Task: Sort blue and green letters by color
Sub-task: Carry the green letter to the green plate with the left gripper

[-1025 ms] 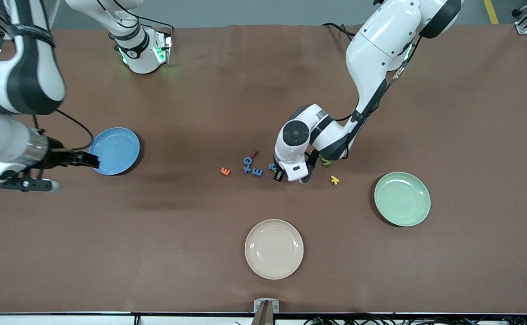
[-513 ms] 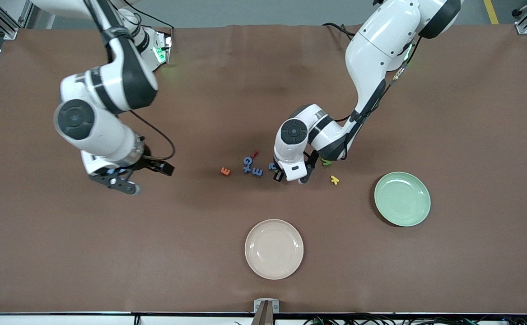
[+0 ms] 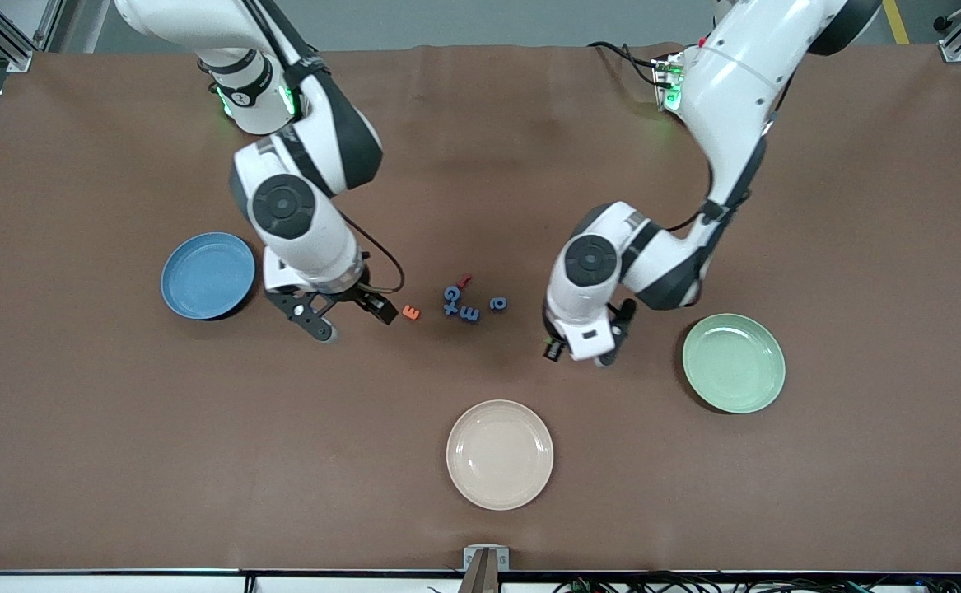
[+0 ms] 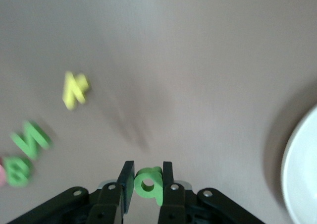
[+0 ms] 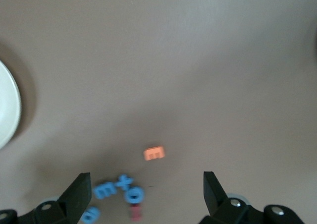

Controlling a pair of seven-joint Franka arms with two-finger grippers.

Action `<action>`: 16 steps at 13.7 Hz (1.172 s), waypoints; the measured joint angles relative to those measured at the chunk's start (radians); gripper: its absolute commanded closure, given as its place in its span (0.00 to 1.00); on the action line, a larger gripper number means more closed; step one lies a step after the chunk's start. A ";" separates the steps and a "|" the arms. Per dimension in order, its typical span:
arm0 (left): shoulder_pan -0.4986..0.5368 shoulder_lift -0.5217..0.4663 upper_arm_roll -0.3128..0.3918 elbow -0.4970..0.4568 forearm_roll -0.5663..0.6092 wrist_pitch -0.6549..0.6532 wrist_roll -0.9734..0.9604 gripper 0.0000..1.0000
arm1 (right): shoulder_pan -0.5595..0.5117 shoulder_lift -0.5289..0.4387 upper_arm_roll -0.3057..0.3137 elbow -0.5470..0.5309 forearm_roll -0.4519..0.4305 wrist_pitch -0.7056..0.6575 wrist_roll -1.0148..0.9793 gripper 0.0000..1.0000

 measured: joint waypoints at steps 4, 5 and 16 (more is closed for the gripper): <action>0.145 -0.081 -0.002 -0.027 0.000 -0.109 0.264 1.00 | 0.080 0.055 0.000 -0.013 0.000 0.099 0.302 0.03; 0.182 -0.089 -0.002 -0.041 0.000 -0.115 0.341 1.00 | 0.094 0.067 0.000 -0.014 0.000 0.107 0.371 0.02; 0.486 -0.031 -0.002 -0.109 0.000 -0.112 0.934 0.00 | 0.181 0.267 -0.001 0.007 -0.001 0.298 0.773 0.06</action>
